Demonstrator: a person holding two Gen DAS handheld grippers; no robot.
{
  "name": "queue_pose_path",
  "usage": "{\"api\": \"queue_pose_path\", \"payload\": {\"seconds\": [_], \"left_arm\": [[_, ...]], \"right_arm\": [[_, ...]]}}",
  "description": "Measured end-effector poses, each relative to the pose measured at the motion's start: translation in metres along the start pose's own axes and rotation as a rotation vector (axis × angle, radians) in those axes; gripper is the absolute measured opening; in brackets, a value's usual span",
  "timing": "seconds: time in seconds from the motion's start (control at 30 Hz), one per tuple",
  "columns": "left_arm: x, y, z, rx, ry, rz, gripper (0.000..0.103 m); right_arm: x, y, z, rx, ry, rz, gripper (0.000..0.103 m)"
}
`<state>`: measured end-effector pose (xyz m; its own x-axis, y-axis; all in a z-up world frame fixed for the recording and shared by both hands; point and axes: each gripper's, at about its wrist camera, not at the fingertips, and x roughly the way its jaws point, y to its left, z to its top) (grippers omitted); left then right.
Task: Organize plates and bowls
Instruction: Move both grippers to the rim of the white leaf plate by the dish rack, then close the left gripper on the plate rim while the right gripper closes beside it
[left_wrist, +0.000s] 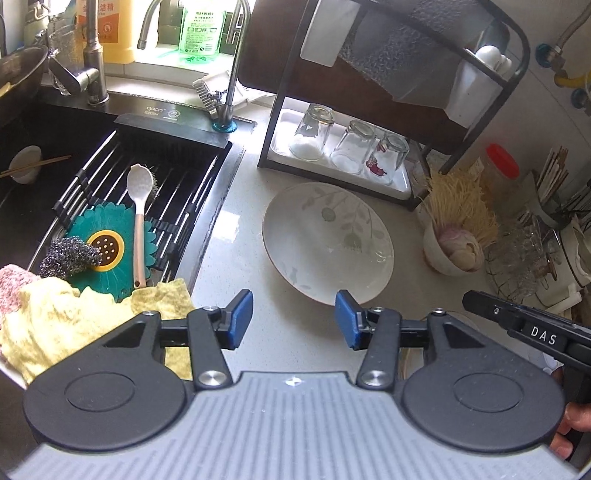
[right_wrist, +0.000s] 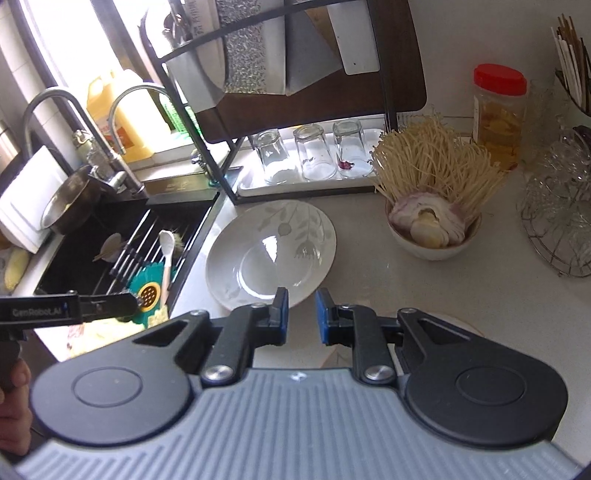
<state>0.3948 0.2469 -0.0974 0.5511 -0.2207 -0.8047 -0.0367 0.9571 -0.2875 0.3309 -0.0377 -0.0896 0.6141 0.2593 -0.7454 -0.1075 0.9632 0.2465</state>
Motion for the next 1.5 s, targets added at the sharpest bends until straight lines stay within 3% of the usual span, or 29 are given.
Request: {"api": "queue_pose_path", "payload": {"seconds": [0.17,0.27,0.8,1.27,1.33,1.5], "left_arm": [[0.027,0.014,0.016,0.003,0.021,-0.021,0.056],[0.046,0.022,0.026,0.007,0.037,-0.027,0.057],[0.152,0.043,0.063,0.076,0.175,-0.079,0.06],[0.2,0.049,0.078,0.122,0.233,-0.125,0.059],[0.205,0.048,0.08,0.141,0.244,-0.131,0.054],[0.214,0.046,0.089,0.176,0.257,-0.148,0.045]], "right_arm": [[0.023,0.0,0.014,0.032,0.024,-0.032,0.021],[0.037,-0.002,0.02,0.057,0.025,-0.041,0.051],[0.126,-0.019,0.025,0.187,0.147,-0.08,0.05],[0.171,-0.006,0.032,0.184,0.198,-0.145,0.05],[0.176,-0.004,0.033,0.18,0.201,-0.15,0.049],[0.182,-0.001,0.034,0.147,0.204,-0.17,0.037]]}}
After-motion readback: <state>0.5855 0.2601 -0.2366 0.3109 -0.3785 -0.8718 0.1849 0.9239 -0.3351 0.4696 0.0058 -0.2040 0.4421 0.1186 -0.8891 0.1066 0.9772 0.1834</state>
